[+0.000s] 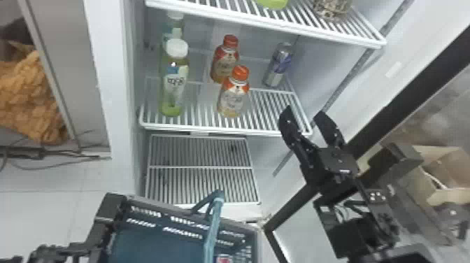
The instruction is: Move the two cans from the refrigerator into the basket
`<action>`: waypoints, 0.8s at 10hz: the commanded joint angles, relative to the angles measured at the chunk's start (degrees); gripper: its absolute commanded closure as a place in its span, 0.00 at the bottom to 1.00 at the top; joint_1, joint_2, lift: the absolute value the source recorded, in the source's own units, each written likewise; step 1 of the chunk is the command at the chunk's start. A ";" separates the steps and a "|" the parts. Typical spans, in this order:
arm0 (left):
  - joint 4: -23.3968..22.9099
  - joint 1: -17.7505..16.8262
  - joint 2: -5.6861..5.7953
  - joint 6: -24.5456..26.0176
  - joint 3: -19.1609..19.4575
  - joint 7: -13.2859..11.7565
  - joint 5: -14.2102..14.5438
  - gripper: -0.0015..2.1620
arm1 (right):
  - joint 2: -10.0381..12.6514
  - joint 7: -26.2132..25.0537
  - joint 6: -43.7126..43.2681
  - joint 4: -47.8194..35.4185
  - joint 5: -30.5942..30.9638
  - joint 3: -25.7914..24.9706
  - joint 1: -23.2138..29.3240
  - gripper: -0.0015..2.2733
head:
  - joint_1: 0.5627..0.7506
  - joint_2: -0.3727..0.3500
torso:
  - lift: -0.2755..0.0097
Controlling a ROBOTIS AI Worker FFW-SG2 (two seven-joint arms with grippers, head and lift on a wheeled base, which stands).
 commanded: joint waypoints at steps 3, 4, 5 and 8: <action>0.14 -0.02 0.00 0.74 0.00 0.00 0.25 0.56 | 0.24 0.00 -5.12 7.62 1.75 0.45 -6.03 0.10 | 0.70 0.03 | 0.03; 0.14 -0.02 0.00 0.74 0.00 0.00 0.25 0.56 | 0.24 0.00 -6.24 10.01 2.32 0.79 -7.86 0.09 | 0.70 0.03 | 0.03; 0.14 -0.02 0.00 0.74 0.00 0.00 0.25 0.56 | 0.15 0.00 -7.23 12.12 3.12 1.02 -9.83 0.08 | 0.70 0.03 | 0.03; 0.14 -0.16 0.18 0.74 -0.12 0.00 0.59 0.56 | -0.29 0.00 -7.51 16.34 4.15 1.59 -14.05 0.04 | 0.70 0.03 | 0.03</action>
